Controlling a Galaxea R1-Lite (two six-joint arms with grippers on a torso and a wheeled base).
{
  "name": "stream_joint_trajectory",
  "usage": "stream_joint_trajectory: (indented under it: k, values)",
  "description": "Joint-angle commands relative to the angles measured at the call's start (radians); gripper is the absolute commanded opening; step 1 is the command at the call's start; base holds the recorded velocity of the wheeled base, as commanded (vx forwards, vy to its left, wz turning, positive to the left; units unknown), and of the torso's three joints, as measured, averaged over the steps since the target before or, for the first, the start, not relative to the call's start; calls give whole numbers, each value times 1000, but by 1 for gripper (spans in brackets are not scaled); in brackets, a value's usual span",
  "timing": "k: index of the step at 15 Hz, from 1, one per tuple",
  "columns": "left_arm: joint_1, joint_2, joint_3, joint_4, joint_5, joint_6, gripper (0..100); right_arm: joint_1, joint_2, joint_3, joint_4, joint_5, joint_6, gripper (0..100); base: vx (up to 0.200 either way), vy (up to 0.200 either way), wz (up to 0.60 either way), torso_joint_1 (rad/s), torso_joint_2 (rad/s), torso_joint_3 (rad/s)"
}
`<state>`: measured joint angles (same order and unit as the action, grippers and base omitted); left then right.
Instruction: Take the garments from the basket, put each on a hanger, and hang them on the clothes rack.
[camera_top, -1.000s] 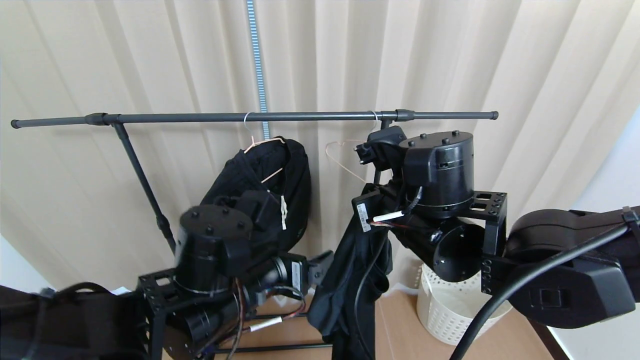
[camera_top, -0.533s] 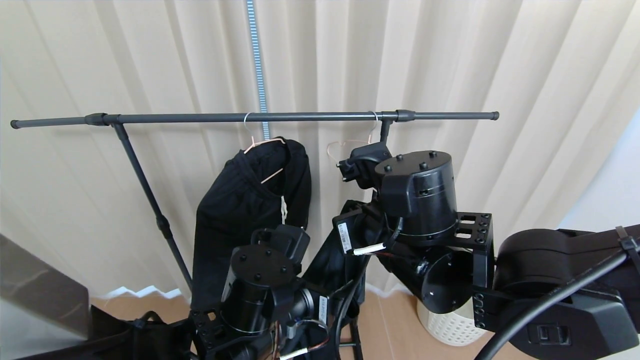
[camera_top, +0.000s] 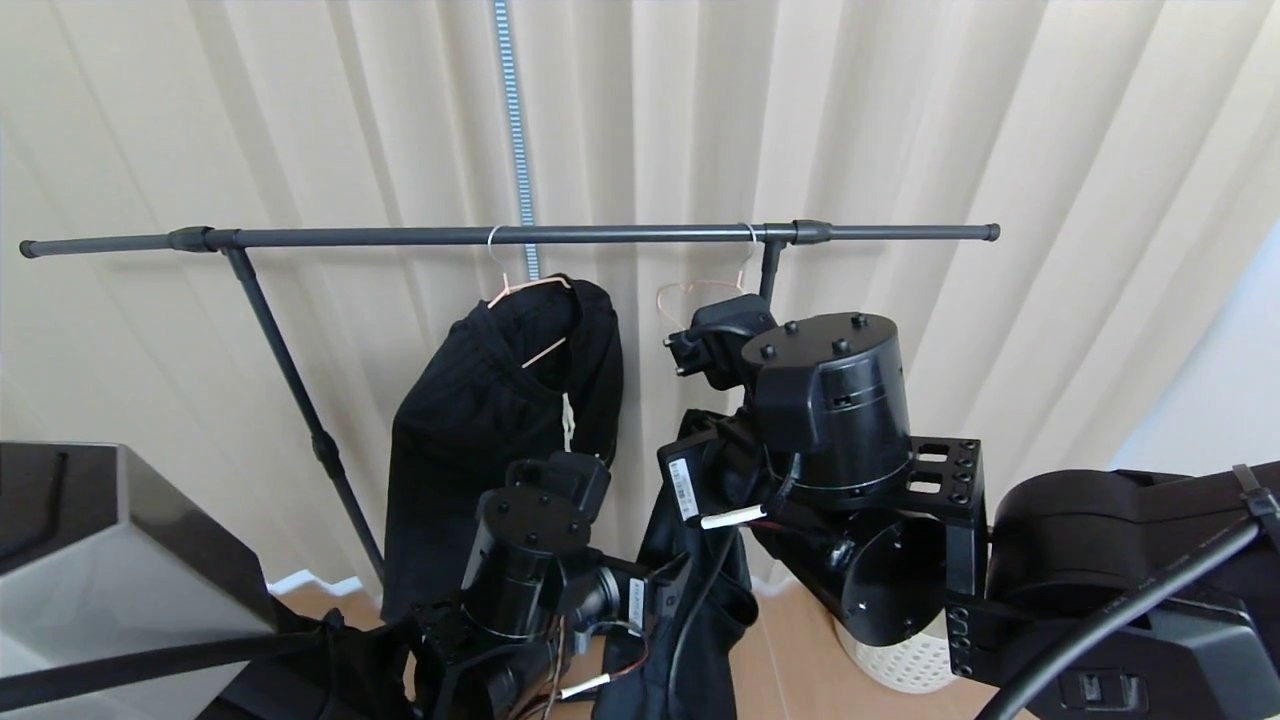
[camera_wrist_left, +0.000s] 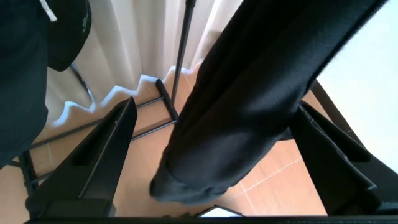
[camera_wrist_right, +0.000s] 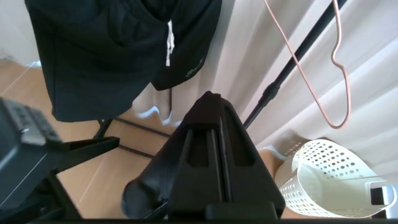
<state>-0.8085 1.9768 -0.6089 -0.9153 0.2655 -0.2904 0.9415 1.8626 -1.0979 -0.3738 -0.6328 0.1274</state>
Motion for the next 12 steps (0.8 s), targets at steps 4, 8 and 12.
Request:
stream_joint_trajectory:
  k: [4,8,12]
  values:
    - [11,4,11,-36,0,2,100,2,-2,-4,-2,-2,3,0,0,0,0,0,0,0]
    - [-1,14,6,-132,4,-4,100,8,14,-23,-2,-65,12,0,0,0,0,0,0,0]
    - [-9,86,-22,-142,83,1,100,13,17,-43,-2,-79,35,0,0,0,0,0,0,0]
